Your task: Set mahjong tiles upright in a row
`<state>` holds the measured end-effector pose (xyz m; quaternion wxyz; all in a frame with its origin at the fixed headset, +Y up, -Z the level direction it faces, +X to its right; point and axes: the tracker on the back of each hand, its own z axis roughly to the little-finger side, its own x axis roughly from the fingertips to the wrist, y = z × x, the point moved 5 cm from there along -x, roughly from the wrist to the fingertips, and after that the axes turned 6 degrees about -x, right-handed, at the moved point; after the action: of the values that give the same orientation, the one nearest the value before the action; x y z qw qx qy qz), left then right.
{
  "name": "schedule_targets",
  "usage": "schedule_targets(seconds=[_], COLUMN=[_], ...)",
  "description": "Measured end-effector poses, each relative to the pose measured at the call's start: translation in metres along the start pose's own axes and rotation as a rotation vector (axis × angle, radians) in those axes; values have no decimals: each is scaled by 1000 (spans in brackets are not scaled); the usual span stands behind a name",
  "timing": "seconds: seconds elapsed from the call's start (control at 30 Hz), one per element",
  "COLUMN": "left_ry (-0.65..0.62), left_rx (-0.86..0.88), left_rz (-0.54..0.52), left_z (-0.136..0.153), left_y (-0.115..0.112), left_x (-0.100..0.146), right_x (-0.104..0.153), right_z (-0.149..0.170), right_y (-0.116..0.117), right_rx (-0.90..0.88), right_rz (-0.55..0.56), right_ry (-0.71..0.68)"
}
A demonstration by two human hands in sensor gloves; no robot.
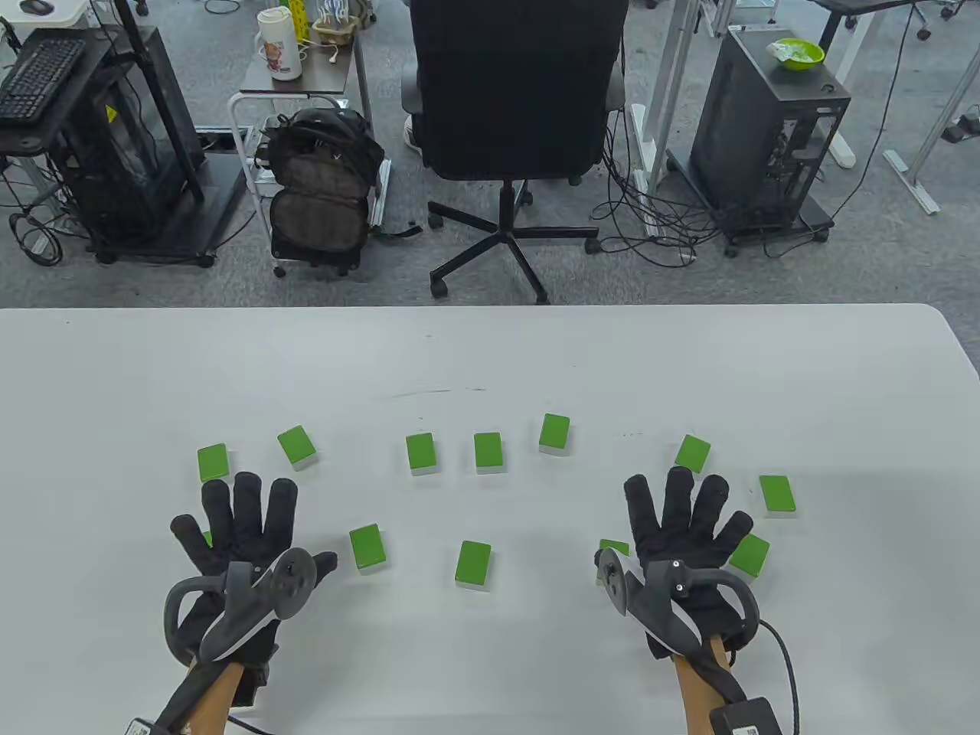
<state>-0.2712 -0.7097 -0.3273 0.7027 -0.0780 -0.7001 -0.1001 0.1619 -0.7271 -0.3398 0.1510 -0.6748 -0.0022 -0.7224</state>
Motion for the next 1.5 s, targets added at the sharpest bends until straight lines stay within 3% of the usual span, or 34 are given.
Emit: schedule_targets(seconds=[0.4, 0.67, 0.9, 1.2, 1.4, 1.5], left_ry=[-8, 7, 19, 9, 9, 14], left_rx=[10, 14, 11, 22, 24, 28], left_rz=[2, -3, -5, 0, 0, 1], left_z=[0, 3, 5, 5, 6, 7], left_y=[-1, -1, -2, -3, -3, -3], left_x=[-1, -1, 0, -1, -1, -2], right_x=[2, 13, 17, 24, 29, 31], right_z=[-5, -41, -111, -201, -225, -230], right_y=[-2, -18, -19, 1, 17, 16], right_rx=[-39, -101, -163, -178, -59, 9], right_rz=[-4, 8, -143, -505, -588, -524], right_ry=[-18, -146, -345, -520, -539, -543])
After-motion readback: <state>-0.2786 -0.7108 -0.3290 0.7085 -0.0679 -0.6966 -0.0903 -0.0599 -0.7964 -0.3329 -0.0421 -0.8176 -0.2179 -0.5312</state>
